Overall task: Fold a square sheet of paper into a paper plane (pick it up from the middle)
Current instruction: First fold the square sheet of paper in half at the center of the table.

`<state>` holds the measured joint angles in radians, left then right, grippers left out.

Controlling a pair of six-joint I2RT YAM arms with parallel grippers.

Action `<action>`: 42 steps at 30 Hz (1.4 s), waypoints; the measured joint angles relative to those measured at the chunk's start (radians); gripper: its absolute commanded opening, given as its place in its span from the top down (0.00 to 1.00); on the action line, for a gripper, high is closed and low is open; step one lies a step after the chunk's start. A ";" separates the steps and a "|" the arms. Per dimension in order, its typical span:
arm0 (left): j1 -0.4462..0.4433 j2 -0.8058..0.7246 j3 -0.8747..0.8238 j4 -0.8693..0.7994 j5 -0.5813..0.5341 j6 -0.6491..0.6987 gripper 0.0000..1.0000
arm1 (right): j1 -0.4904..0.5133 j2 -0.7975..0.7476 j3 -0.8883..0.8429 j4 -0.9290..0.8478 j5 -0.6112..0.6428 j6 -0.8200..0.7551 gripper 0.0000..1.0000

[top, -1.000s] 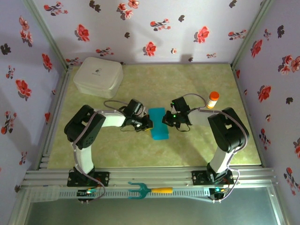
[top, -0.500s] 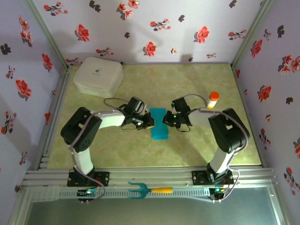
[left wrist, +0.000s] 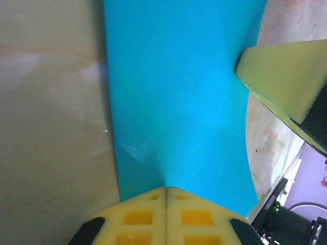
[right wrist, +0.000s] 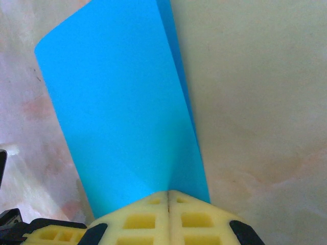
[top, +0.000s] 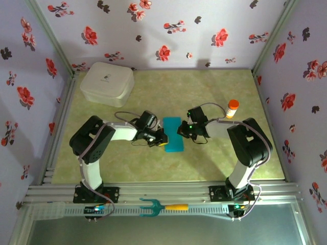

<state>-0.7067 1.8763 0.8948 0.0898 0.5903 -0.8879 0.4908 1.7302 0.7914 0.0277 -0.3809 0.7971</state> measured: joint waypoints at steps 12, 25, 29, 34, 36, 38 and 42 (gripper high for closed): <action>-0.016 -0.058 0.033 -0.118 -0.052 0.032 0.93 | 0.000 -0.009 -0.007 0.002 0.015 0.001 1.00; -0.053 -0.043 -0.013 -0.079 -0.043 0.029 0.93 | 0.000 -0.010 -0.008 0.002 0.018 0.001 1.00; -0.047 -0.043 -0.054 0.005 -0.012 0.028 0.93 | 0.000 -0.012 -0.011 0.002 0.019 0.001 1.00; -0.043 -0.048 -0.068 0.030 -0.004 0.027 0.92 | 0.000 -0.012 -0.011 0.002 0.019 0.001 1.00; -0.044 -0.053 -0.068 0.021 -0.010 0.030 0.91 | 0.000 -0.012 -0.011 0.002 0.019 0.001 1.00; -0.046 -0.060 -0.068 0.003 -0.018 0.034 0.91 | 0.000 -0.013 -0.011 0.002 0.020 0.001 1.00; -0.064 -0.070 -0.051 -0.050 -0.048 0.058 0.91 | 0.000 -0.013 -0.011 0.002 0.021 0.001 1.00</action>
<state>-0.7712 1.8061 0.8433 0.0402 0.5419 -0.8303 0.4908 1.7172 0.7803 0.0296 -0.3599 0.7979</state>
